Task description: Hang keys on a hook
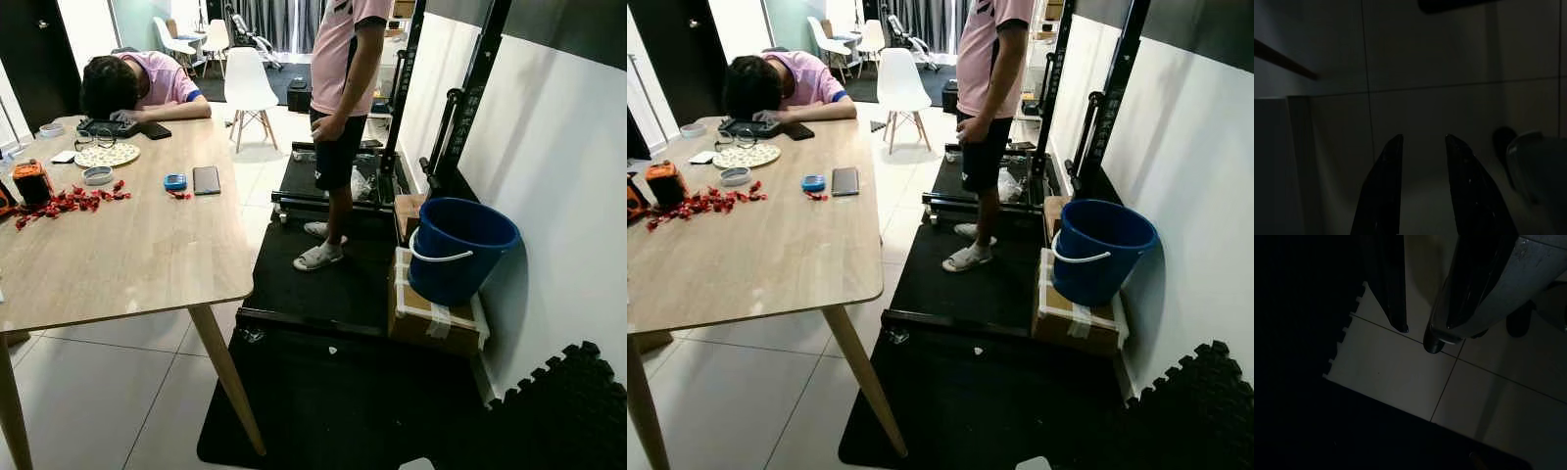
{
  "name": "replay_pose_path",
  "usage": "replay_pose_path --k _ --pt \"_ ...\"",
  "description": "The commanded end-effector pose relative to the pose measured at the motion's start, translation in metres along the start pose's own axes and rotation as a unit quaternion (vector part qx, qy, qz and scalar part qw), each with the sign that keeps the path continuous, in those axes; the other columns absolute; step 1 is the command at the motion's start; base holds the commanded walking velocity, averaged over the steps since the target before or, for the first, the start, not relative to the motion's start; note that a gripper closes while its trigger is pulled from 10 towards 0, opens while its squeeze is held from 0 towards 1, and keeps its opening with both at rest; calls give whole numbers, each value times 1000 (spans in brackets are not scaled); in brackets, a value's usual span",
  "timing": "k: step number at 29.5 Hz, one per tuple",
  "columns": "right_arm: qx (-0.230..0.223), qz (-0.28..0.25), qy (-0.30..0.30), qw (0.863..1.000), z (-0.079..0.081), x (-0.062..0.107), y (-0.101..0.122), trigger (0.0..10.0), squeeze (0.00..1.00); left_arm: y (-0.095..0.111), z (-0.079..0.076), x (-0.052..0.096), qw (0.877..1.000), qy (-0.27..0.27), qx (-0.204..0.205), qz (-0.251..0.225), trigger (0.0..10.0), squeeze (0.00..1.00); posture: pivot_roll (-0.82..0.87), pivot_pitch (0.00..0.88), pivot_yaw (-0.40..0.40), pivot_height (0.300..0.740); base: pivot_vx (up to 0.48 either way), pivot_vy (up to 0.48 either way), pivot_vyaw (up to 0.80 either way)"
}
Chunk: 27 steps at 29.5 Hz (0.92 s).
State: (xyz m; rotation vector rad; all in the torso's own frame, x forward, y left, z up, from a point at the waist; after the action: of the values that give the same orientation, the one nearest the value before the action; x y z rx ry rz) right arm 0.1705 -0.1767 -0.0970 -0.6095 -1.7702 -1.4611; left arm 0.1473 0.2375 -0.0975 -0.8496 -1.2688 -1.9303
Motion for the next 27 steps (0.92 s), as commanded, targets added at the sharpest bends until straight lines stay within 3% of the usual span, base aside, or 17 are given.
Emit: replay_pose_path --k 1,5,8,9,10,11,12,14,16,18,20,21,23,25,26,27 --pt "-13 -2 -8 1000 -2 1 -1 10000 0 9 -3 -2 1000 3 25 -16 10000 0 53 31 -4 740 0 0 0" --pt "-57 -44 -34 997 -13 -1 16 10000 0 32 8 -6 997 19 51 -58 10000 0 59 32 -5 740 0 0 0" --pt "-86 -112 -61 988 -32 -2 47 10000 0 70 23 -8 988 35 74 -127 10000 0 60 32 -5 740 0 0 0" --pt "-86 -112 -61 988 -32 -2 47 10000 0 70 23 -8 988 35 74 -127 10000 0 60 32 -5 740 0 0 0" --pt "-99 -161 -76 979 -44 -1 70 10000 0 102 35 -6 977 47 89 -186 10000 0 60 32 -5 740 0 0 0" --pt "-99 -161 -76 979 -44 -1 70 10000 0 102 35 -6 977 47 89 -186 10000 0 60 32 -5 740 0 0 0" --pt "-105 -217 -85 967 -53 2 96 10000 0 141 49 1 959 58 99 -259 10000 0 54 31 -2 740 0 0 0" --pt "-104 -260 -83 956 -56 6 114 10000 0 168 54 11 942 59 104 -312 10000 0 53 29 -1 740 0 0 0" --pt "-101 -299 -72 946 -54 10 127 10000 0 188 55 23 927 52 111 -355 10000 0 53 32 -1 740 0 0 0" --pt "-101 -299 -72 946 -54 10 127 10000 0 188 55 23 927 52 111 -355 10000 0 53 32 -1 740 0 0 0" --pt "-100 -350 -56 930 -46 17 142 10000 0 205 51 39 909 35 114 -400 10000 0 55 40 1 740 0 0 0" --pt "-100 -350 -56 930 -46 17 142 10000 0 205 51 39 909 35 114 -400 10000 0 55 40 1 740 0 0 0" --pt "-105 -408 -39 906 -36 29 159 10000 0 218 44 59 888 6 111 -447 10000 0 53 46 0 740 0 0 0" --pt "-106 -445 -32 889 -32 40 172 10000 0 226 33 76 874 -30 75 -479 10000 0 54 51 -2 740 0 0 0" --pt "-106 -445 -32 889 -32 40 172 10000 0 226 33 76 874 -30 75 -479 10000 0 54 51 -2 740 0 0 0" --pt "-107 -455 -30 883 -31 44 175 10000 0 227 26 83 869 -55 49 -489 10000 0 52 50 -3 740 0 0 0"
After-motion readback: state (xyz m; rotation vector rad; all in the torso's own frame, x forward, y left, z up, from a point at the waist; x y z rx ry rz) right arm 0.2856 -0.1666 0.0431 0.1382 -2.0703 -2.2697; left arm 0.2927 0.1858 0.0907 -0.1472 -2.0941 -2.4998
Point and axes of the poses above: a point about 5 cm out from each wrist's last joint towards the gripper, its own x axis pointing back from the gripper into the wrist, its own y axis along the axis of the wrist's last joint, z = x × y, the point moved 1 cm from there along -x, pointing out of the wrist towards the gripper, and after that the axes turned 1 degree about -x, right-handed, at the moved point
